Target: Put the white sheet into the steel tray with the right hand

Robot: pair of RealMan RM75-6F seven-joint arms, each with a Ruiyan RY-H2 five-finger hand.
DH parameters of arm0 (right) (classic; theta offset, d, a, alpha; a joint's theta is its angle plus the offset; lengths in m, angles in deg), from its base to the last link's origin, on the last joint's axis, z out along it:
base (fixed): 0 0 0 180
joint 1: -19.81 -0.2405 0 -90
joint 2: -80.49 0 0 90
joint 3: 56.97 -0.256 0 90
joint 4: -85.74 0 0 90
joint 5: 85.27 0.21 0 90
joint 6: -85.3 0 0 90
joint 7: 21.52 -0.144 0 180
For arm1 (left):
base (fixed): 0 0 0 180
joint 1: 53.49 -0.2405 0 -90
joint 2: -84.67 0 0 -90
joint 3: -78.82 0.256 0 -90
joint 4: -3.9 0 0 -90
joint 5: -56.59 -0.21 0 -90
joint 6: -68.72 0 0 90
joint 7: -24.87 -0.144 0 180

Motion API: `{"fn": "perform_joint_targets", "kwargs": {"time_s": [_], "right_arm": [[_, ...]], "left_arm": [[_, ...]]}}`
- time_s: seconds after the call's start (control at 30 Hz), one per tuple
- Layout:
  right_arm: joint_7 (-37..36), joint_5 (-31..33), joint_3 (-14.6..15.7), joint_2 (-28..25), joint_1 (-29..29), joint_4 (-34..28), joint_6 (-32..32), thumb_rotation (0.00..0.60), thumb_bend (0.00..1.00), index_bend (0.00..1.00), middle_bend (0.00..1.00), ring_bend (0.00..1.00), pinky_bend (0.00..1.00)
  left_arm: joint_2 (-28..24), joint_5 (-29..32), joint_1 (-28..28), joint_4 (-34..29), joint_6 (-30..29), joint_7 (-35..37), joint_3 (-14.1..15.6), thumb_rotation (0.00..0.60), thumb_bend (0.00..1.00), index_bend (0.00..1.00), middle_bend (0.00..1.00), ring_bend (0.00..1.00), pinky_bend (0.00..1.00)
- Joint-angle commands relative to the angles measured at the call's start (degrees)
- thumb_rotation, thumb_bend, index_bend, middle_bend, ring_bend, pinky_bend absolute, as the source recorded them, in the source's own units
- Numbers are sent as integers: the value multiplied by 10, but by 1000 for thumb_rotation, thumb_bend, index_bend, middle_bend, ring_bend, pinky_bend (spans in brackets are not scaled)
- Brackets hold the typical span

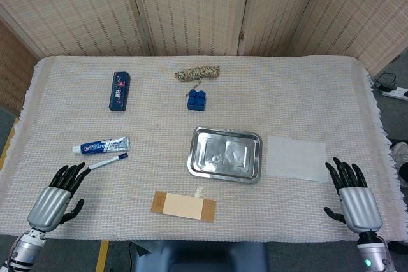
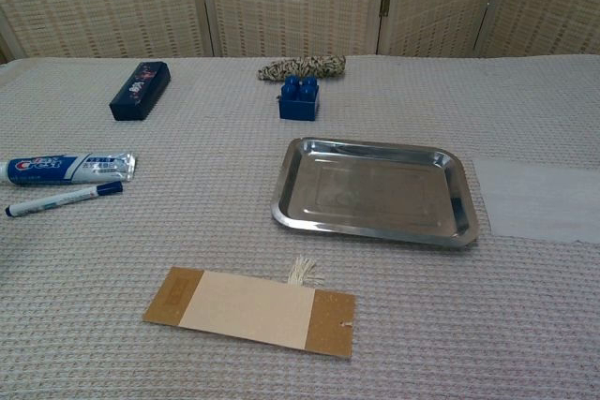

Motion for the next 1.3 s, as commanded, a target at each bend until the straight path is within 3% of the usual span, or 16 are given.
{"fn": "perform_joint_targets", "kwargs": {"time_s": [0.03, 0.27, 0.47, 0.6, 0.87, 1.13, 1.3], "right_arm": [[9, 12, -3, 3, -1, 0, 3, 590, 0, 0, 0, 0, 0], [9, 19, -4, 2, 2, -1, -1, 589, 0, 0, 0, 0, 0], [9, 46, -14, 12, 10, 37, -9, 589, 0, 0, 0, 0, 0], [-29, 69, -27, 24, 5, 78, 4, 590, 8, 97, 0, 0, 0], [-55, 74, -43, 96, -24, 212, 36, 595, 75, 313, 0, 0, 0], [-113, 53, -52, 173, -51, 345, 41, 600, 250, 382, 0, 0, 0], [-128, 34, -59, 223, -65, 436, 17, 599, 281, 388, 0, 0, 0]], "left_arm": [[1, 4, 1, 2, 4, 1, -1, 600, 525, 0, 0, 0, 0], [3, 2, 3, -1, 4, 4, -1, 600, 526, 0, 0, 0, 0], [3, -3, 7, 4, 8, 11, 1, 600, 525, 0, 0, 0, 0], [1, -3, 5, 1, 6, 9, 3, 600, 527, 0, 0, 0, 0], [-2, -14, 1, -6, -7, 8, 6, 600, 526, 0, 0, 0, 0], [-4, -4, 1, -5, -3, 12, 2, 600, 525, 0, 0, 0, 0], [-3, 2, 2, -4, 3, 13, 1, 600, 525, 0, 0, 0, 0]]}}
